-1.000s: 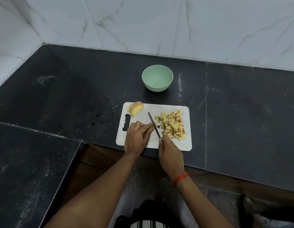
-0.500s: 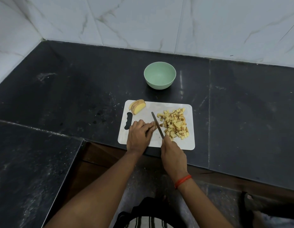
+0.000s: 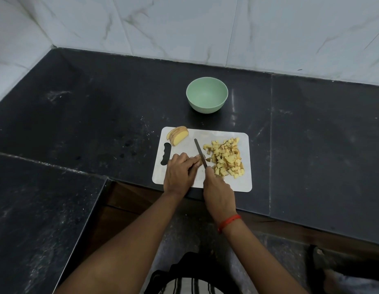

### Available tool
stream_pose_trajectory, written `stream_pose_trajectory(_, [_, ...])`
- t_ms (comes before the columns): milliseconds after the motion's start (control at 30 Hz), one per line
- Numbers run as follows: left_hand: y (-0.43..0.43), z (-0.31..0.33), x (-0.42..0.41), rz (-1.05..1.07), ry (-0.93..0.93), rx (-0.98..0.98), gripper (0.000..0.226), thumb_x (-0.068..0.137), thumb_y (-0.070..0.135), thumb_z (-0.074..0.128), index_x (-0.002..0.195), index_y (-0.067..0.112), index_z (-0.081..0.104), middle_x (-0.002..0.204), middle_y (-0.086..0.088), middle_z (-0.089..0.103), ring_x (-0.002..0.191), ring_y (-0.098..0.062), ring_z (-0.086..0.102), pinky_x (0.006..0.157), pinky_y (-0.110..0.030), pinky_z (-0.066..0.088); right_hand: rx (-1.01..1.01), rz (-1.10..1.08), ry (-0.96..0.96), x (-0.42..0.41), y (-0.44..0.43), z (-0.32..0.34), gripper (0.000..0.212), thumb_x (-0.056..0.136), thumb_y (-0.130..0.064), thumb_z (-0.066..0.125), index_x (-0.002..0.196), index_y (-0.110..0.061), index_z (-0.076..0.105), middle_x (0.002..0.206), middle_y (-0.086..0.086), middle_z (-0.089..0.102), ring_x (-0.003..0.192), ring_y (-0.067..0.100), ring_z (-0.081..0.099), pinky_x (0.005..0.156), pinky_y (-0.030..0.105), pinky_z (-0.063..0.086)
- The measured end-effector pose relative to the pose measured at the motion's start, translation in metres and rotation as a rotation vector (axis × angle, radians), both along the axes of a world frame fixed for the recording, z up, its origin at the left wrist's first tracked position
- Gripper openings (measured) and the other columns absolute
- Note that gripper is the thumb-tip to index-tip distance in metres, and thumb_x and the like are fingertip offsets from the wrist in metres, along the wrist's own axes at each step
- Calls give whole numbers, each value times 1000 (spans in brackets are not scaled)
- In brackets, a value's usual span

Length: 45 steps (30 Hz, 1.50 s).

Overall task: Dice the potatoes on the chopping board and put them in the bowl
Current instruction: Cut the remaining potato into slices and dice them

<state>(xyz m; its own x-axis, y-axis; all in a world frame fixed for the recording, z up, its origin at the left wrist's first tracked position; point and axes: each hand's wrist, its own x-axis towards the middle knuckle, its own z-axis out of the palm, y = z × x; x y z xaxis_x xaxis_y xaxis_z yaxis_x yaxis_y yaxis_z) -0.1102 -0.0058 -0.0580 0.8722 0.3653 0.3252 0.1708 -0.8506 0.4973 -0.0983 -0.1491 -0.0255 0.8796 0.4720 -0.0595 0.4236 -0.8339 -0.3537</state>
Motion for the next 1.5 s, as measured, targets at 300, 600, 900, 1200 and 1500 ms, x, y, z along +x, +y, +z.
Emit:
stream_pose_trajectory(300, [-2,1,-2,57,29,36,24,98,38,65,112,22,76,85,3,59,82,-20,49,68,-39,43,-129,23,-34,-41,-44,0,31,96,-15,56,116,-21,34,81,4,57,50,29,61,43,32,28])
stream_pose_trajectory(600, [-3,-3,-5,91,-6,-42,23,95,34,71,109,18,79,83,4,66,82,-18,51,71,-33,38,57,-74,-36,-40,-49,-2,12,102,-22,50,99,-22,39,75,2,54,50,31,58,41,35,41])
stream_pose_trajectory(900, [-2,1,-5,77,6,-54,20,97,31,68,106,17,79,86,3,70,85,-19,50,74,-37,44,72,-28,-31,-14,-15,-5,3,107,-24,39,106,-21,39,83,4,63,65,30,64,53,38,50])
stream_pose_trajectory(1200, [-2,0,-5,77,8,-55,20,97,32,68,106,19,78,86,5,69,85,-17,48,75,-35,42,72,12,-19,-13,-20,-9,11,106,-22,38,98,-23,30,80,3,60,62,33,61,53,42,51])
stream_pose_trajectory(1500, [-2,2,-3,34,4,-14,17,98,31,67,103,18,78,84,6,67,83,-15,45,72,-29,31,47,-20,-87,-13,-5,1,22,96,-11,58,108,-18,41,71,5,60,49,30,59,42,28,30])
